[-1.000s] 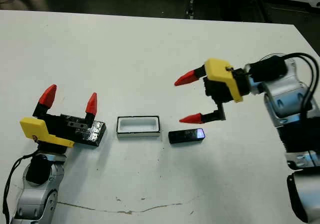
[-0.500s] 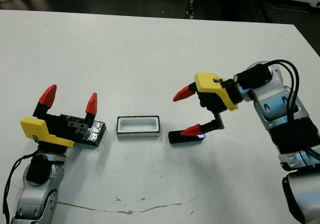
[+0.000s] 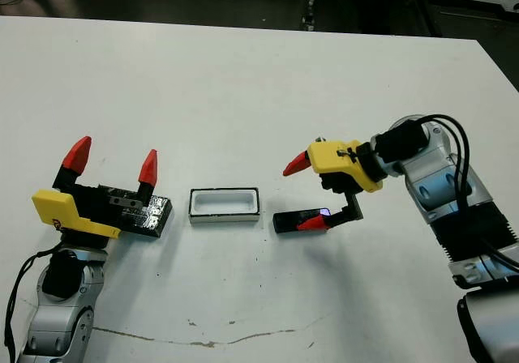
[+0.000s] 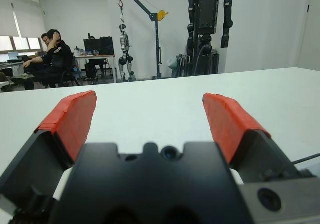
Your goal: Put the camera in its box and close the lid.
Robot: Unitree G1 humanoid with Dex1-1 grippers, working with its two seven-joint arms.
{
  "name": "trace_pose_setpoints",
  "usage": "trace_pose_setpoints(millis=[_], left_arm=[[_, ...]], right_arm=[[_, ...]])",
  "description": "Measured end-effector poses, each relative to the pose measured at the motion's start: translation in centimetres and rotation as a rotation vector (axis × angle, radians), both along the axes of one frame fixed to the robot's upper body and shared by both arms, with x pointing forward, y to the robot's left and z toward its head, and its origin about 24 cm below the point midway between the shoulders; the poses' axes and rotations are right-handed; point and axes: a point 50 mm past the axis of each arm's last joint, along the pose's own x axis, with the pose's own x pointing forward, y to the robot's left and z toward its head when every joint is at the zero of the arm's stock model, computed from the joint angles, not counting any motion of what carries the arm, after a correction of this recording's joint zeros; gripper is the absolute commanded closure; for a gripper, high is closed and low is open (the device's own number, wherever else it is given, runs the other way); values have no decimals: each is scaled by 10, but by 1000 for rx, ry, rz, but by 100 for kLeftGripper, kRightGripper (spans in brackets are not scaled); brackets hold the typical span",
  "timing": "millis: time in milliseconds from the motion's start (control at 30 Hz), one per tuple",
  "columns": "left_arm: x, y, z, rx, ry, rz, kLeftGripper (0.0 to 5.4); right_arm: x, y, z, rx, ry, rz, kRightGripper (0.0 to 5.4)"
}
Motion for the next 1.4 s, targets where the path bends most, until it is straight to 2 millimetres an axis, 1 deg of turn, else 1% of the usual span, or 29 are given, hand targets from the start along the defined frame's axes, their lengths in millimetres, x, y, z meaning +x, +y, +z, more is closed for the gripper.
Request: trace_pose_setpoints(millis=[167, 567, 733, 833, 1133, 1400], left_arm=[[0, 0, 0, 0, 0, 0, 1], [0, 0, 0, 1, -1, 4, 1], [0, 0, 0, -1, -1, 4, 0], [0, 0, 0, -1, -1, 4, 0], [0, 0, 0, 0, -1, 4, 0], [0, 0, 0, -1, -1, 4, 0]], right_arm=[[-1, 0, -2, -13, -13, 6, 0], [-4, 1, -17, -10, 27, 11, 0], [-4, 2, -20, -13, 35, 11, 23], [-4, 2, -23, -12, 45, 10, 62], [-5, 4, -30, -2, 64, 4, 216], [-7, 5, -33, 25, 67, -6, 342]])
